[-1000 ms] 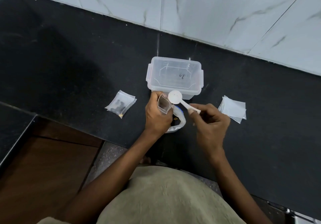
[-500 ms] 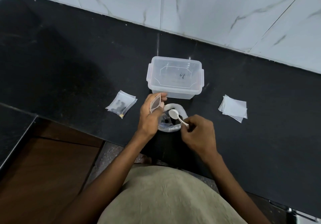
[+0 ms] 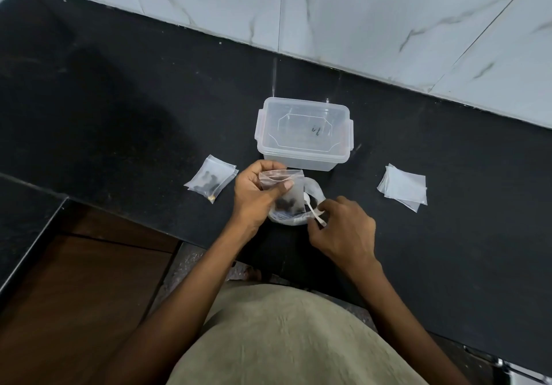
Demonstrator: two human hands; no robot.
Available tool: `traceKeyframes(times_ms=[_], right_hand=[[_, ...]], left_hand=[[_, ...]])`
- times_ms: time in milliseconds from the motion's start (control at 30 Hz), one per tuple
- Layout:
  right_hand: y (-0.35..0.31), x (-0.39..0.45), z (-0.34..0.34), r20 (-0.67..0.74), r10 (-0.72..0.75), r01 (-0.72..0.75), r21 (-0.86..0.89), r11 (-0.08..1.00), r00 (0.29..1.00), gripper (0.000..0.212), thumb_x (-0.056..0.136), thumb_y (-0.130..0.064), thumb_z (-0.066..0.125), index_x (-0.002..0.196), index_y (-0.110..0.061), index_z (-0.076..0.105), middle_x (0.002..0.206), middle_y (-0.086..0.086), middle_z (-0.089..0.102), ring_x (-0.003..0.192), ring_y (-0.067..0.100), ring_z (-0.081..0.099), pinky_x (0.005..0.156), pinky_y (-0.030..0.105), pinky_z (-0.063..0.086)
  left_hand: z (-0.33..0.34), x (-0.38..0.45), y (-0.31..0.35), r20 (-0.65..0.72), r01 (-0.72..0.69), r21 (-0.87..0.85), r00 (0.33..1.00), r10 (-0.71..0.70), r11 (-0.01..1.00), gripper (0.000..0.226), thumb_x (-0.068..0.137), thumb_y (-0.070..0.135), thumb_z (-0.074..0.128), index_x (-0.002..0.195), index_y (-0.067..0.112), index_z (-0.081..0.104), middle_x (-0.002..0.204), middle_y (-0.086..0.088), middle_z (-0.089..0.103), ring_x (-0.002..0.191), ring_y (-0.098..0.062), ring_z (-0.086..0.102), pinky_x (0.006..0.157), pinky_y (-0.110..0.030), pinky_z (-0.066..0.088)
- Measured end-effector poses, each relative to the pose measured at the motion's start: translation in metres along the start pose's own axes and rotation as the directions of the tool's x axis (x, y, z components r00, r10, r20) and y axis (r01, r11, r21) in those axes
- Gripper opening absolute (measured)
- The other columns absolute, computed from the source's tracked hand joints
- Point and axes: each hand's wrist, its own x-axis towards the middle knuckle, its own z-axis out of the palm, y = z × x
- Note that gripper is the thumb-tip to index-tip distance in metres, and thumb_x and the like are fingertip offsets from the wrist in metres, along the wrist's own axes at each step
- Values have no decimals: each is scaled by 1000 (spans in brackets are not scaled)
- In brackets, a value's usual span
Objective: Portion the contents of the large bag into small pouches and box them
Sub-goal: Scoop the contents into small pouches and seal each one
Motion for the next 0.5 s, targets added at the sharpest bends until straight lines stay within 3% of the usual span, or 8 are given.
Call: traceKeyframes(times_ms=[67,133,233,300,367,500], right_hand=[[1,0,-4,-93,11,-1,109,994,996,32,80,-46,67,102,-25,75,92,-6,65,89,19,63,60,30,43],[-1,1,-10,-174,-12,69,326,943,985,33,82,-40,69,110,-24,73,95,-9,65,88,13,61,67,32,52],[-7,7,-22,-223,-67,195,626,755,973,31,86,-22,75,116,-15,71,99,-5,68,86,9,64,72,20,52],[-13,12,-27,-207,-82,204,687,697,975,20,89,-14,76,108,-11,74,96,-3,71,83,10,66,69,16,50],[-14,14,-25,-183,-68,177,688,704,981,7,90,-9,74,96,-12,75,88,-5,72,78,7,67,68,14,48],[-9,15,-19,-136,20,83,708,701,991,13,90,-2,70,88,-15,72,81,-9,70,71,3,62,66,11,44]], left_hand=[[1,-1,0,-14,8,-13,1000,-9,1000,30,74,-15,77,94,4,65,84,-5,74,73,-11,70,65,-24,58],[1,-1,0,-4,14,0,1000,-14,1000,27,72,-14,79,91,1,65,77,-1,74,68,-10,70,61,-22,57],[3,-2,1,50,27,42,998,-29,999,24,70,-12,81,86,-3,67,73,-1,75,66,-11,71,61,-22,57],[5,-3,0,88,40,61,995,-46,997,24,69,-13,82,84,-1,68,72,-4,74,64,-12,70,60,-23,57],[5,-3,-1,112,52,73,992,-60,996,25,68,-13,83,82,2,68,72,-4,74,64,-13,70,60,-23,57],[1,-3,-2,141,54,74,988,-64,996,17,73,-1,83,85,4,71,81,-6,77,74,-15,72,69,-25,57]])
